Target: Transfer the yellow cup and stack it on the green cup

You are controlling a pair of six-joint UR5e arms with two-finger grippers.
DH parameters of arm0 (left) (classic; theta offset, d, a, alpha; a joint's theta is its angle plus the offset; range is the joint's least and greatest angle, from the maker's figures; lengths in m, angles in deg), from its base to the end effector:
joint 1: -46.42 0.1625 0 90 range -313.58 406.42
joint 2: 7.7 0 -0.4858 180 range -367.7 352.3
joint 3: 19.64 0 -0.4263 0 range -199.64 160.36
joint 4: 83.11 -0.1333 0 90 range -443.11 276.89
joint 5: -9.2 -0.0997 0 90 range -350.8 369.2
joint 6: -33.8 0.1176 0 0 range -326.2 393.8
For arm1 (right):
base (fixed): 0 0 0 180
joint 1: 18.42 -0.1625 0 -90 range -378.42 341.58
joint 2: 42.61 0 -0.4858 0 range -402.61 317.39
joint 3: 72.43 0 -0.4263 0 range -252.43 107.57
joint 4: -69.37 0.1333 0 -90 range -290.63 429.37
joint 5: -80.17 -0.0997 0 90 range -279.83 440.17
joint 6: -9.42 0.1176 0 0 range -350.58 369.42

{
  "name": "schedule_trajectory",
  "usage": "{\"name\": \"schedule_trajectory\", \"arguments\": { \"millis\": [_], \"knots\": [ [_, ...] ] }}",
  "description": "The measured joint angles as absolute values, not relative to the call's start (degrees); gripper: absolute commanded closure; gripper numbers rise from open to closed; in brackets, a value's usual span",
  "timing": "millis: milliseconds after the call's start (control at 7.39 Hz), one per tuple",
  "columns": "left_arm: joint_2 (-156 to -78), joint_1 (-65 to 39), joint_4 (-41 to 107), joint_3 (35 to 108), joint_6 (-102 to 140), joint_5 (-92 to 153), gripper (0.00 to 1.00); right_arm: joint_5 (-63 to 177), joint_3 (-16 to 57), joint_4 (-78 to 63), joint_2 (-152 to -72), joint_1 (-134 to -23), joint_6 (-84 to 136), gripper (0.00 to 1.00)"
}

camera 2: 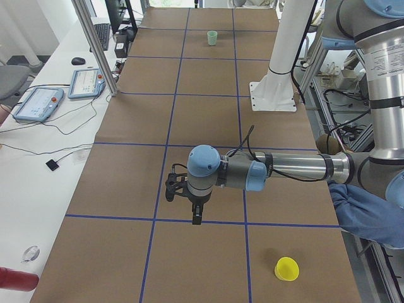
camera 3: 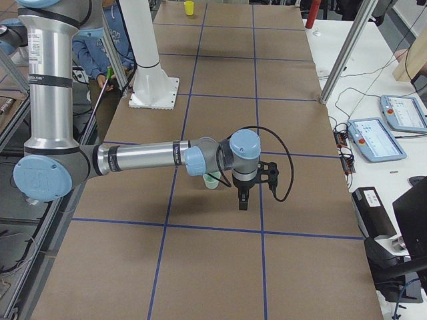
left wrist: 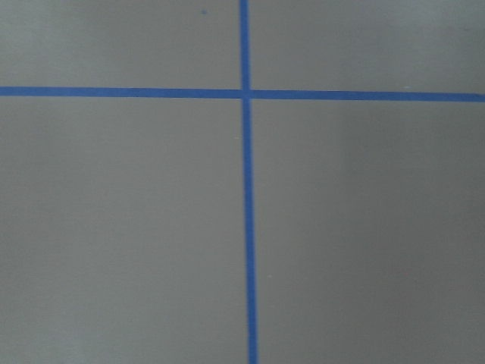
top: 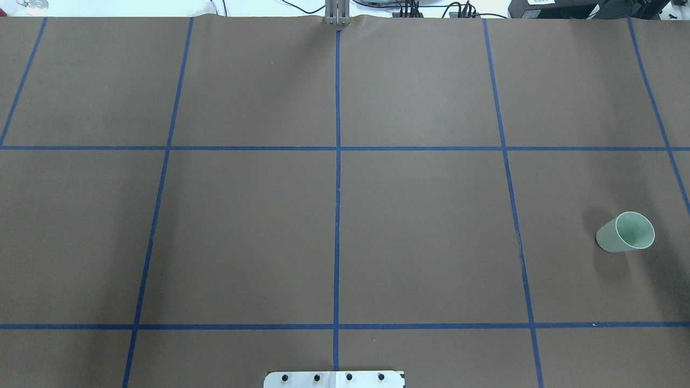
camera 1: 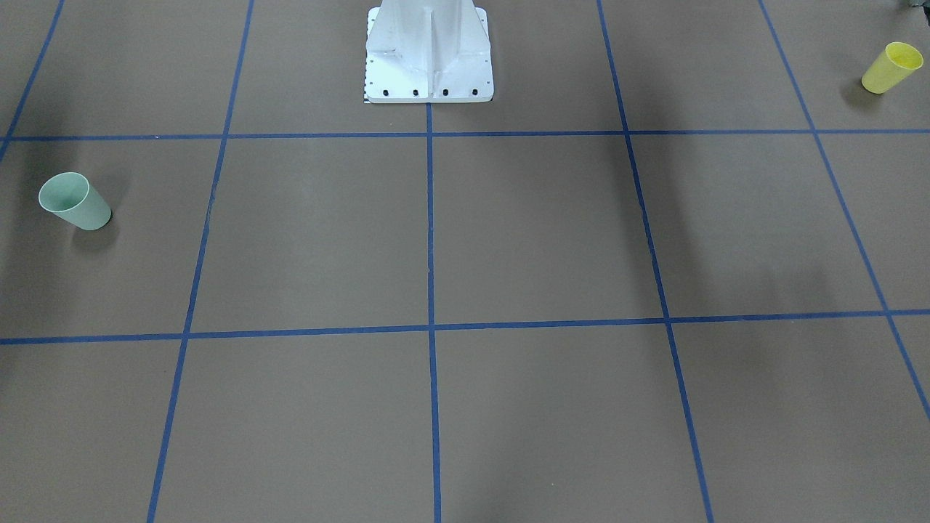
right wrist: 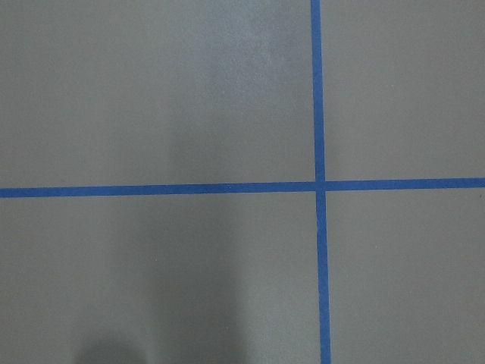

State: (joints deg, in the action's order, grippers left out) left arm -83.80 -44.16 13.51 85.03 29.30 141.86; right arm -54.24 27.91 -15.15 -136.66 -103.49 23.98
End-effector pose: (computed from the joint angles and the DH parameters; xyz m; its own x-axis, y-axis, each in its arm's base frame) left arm -0.0579 -0.4190 0.7013 0.7332 0.0017 -0.6800 0.0678 0.9948 0.0755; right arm 0.0075 -0.5067 0.6623 0.6981 0.0481 0.7144 -0.0944 0.9952 0.0252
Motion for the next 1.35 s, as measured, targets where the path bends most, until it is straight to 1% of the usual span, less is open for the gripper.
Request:
{"name": "schedule_trajectory", "arguments": {
  "millis": [406, 947, 1353],
  "knots": [
    [-83.65, -44.07, 13.50, 85.45, 29.43, 140.01, 0.00, -54.25, 28.80, -14.98, -138.54, -103.49, 24.00, 0.00],
    [-81.15, -44.00, 15.07, 85.62, 29.42, 140.20, 0.00, -54.29, 28.90, -14.93, -138.68, -103.49, 23.93, 0.00],
    [-80.85, -43.94, 15.29, 85.58, 29.34, 140.30, 0.00, -54.47, 28.80, -14.92, -138.68, -103.42, 23.74, 0.00]
  ]
}}
